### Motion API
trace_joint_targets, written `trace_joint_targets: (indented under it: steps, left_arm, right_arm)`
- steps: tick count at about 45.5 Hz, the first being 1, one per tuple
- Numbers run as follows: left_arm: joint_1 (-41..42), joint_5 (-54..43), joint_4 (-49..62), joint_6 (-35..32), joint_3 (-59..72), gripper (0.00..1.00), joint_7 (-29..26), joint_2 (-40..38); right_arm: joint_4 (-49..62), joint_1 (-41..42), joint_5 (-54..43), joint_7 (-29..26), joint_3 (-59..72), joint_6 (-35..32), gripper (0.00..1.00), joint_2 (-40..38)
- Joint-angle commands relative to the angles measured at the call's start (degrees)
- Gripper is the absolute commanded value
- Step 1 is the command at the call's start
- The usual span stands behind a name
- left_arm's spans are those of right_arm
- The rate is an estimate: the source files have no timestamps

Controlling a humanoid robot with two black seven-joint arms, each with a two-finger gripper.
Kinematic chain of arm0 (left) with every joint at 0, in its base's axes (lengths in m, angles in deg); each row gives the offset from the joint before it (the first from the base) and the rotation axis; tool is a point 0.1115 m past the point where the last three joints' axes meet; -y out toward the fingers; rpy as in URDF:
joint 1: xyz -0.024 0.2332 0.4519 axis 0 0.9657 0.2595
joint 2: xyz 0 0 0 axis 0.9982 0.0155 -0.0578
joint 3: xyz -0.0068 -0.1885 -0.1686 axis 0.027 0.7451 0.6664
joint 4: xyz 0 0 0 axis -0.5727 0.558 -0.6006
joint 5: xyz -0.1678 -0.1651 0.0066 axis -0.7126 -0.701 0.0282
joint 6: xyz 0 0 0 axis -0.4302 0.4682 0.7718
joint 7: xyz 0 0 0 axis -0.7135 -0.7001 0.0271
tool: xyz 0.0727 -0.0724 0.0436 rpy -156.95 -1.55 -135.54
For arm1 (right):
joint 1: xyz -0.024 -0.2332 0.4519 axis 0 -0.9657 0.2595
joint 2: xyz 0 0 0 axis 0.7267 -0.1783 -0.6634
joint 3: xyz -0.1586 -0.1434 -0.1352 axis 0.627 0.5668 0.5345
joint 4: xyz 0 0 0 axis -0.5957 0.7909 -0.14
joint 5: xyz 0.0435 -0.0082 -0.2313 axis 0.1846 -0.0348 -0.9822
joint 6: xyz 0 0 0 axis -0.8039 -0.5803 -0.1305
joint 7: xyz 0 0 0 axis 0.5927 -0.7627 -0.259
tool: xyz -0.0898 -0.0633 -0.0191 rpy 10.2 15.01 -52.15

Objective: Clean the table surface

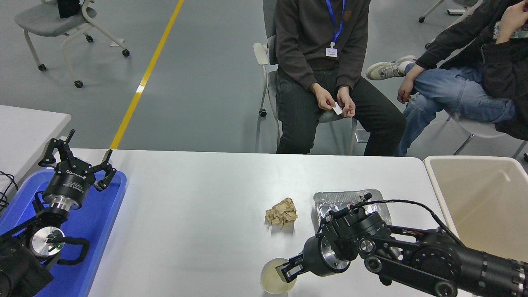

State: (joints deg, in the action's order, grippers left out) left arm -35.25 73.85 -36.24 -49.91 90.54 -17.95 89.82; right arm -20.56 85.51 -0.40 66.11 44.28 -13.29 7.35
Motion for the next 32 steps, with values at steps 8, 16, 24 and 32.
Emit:
trace_joint_targets:
  steps: [8,16,24,32]
  left_arm:
    - [0.0,0.0,0.0,0.0,0.0,1.0,-0.01,0.0]
    - [0.0,0.0,0.0,0.0,0.0,1.0,-0.01,0.0]
    - [0.0,0.0,0.0,0.0,0.0,1.0,-0.01,0.0]
    - [0.0,0.0,0.0,0.0,0.0,1.0,-0.01,0.0]
  right_arm:
    - [0.08,0.59,-0.12,0.0,0.7,-0.21,0.0,-1.42]
    - [-1.5,2.87,0.67,-0.43,0.62,-0.38,0.0,-3.18]
    - [-6.07,7.27,5.68,-0.7,0.7,-0.82,0.0,-5.72]
    - [-8.01,14.03,11.3,-1.14,0.53,-3.46,0.0,-9.68]
